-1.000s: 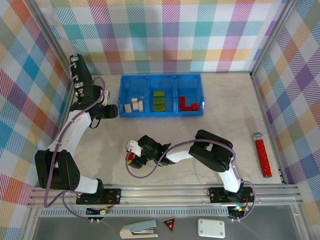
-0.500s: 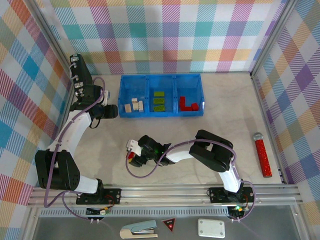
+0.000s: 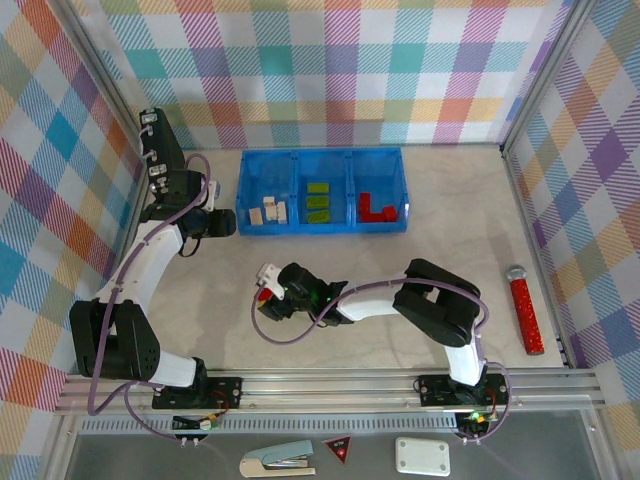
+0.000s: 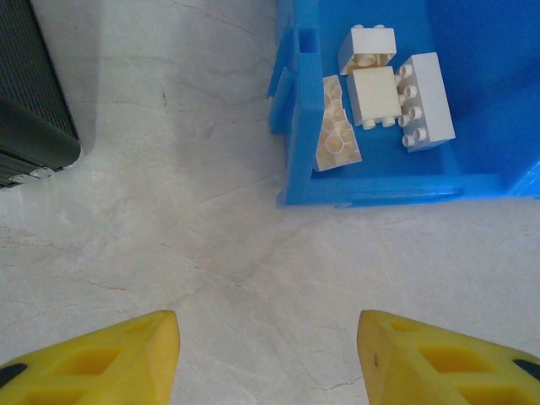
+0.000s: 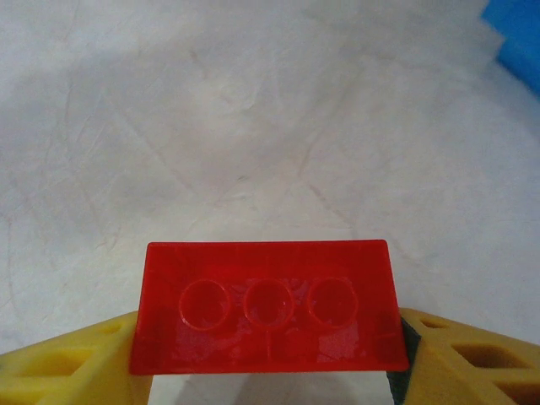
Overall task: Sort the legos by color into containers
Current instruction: Pick up the lego from the bottom-center of the table, then place the lego in the container.
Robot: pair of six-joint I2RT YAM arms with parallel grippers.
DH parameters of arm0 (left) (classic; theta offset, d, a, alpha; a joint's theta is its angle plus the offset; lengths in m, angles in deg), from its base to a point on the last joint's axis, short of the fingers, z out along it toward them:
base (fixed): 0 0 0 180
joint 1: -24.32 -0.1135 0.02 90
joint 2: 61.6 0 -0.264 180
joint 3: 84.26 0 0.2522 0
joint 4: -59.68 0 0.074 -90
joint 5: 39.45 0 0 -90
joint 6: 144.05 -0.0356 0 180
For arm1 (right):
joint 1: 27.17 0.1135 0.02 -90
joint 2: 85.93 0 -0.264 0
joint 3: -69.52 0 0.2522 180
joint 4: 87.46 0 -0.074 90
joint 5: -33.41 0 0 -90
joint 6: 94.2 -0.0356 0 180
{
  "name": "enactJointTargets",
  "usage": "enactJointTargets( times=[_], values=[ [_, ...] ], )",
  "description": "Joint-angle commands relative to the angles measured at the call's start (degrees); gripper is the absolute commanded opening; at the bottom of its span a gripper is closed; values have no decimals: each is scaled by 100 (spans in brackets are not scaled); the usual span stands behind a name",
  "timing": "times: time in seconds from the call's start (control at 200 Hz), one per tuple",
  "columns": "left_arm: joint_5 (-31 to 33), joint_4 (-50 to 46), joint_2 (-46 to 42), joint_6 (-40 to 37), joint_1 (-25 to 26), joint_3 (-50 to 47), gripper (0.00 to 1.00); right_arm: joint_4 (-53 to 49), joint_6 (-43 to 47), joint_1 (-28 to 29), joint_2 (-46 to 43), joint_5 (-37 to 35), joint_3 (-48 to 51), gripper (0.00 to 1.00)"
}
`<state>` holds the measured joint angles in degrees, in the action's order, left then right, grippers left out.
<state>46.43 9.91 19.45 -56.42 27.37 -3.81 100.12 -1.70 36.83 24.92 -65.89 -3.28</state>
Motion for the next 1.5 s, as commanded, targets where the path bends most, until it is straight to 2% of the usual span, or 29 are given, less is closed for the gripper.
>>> enactJointTargets(
  times=[0.0, 0.57, 0.835, 1.175, 1.495],
  values=[
    [-140, -91, -122, 43, -85, 175, 58, -145, -249, -173, -311, -313, 96, 69],
    [-211, -82, -67, 53, -84, 176, 58, -52, -551, -1287, -1469, -549, 1494, 69],
    [-231, -83, -31, 53, -80, 186, 58, -524, -601, -1974, -2162, -368, 1773, 69],
    [-238, -82, 6, 67, -85, 194, 58, -1678, -836, -2944, -2594, 0, 1274, 69],
    [-234, -97, -7, 61, -84, 195, 58, -2721, -704, -3583, -2192, 180, 163, 69]
  ],
)
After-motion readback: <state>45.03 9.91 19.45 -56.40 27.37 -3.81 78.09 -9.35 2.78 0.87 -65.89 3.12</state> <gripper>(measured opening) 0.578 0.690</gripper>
